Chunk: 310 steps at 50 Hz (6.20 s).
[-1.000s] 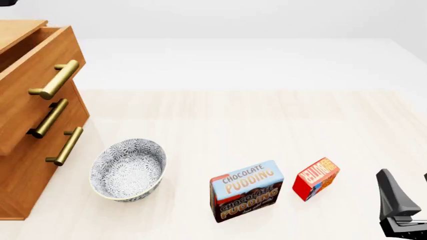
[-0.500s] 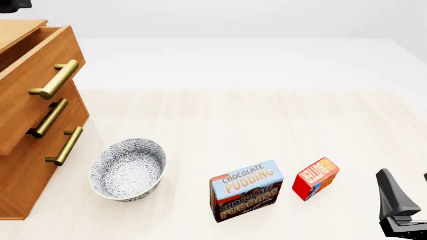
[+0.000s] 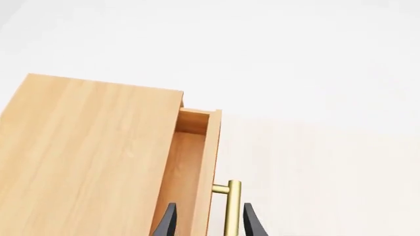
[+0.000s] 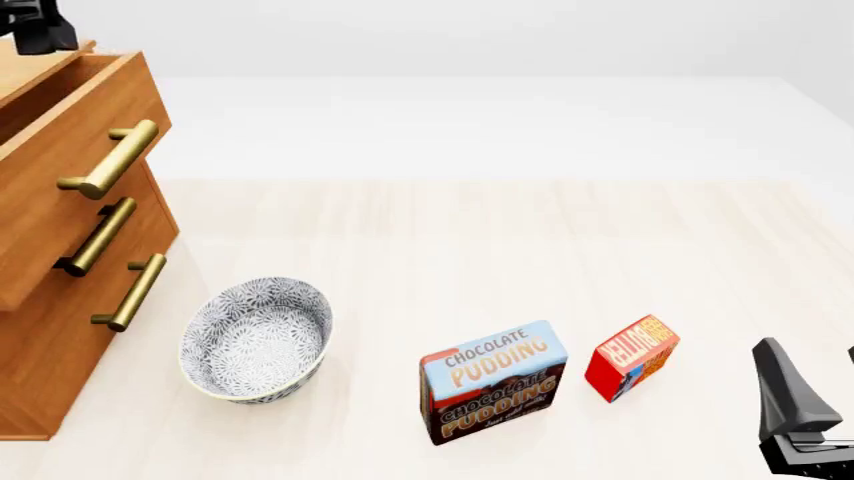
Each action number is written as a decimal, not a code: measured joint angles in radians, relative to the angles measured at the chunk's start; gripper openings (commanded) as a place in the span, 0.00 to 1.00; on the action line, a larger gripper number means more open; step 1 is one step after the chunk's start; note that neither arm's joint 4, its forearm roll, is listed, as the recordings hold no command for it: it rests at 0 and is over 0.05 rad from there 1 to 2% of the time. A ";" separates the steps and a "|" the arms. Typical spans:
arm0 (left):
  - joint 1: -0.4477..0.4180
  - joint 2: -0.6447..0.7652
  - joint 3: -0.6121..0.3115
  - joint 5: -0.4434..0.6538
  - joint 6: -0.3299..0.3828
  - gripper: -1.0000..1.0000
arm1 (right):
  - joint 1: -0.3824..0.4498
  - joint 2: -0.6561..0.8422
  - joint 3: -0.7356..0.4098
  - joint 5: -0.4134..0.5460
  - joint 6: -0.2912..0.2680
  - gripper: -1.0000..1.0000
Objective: Put the butter at the back in the top drawer of the cabinet and close it.
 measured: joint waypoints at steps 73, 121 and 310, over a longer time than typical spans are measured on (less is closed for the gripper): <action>-0.026 0.137 0.015 -0.048 -0.019 1.00 | 0.000 0.000 0.000 0.000 0.000 1.00; -0.028 0.218 0.029 -0.089 -0.027 1.00 | 0.000 0.000 0.000 0.000 0.000 1.00; -0.399 0.250 0.055 -0.195 -0.219 1.00 | 0.000 0.000 0.000 0.000 0.000 1.00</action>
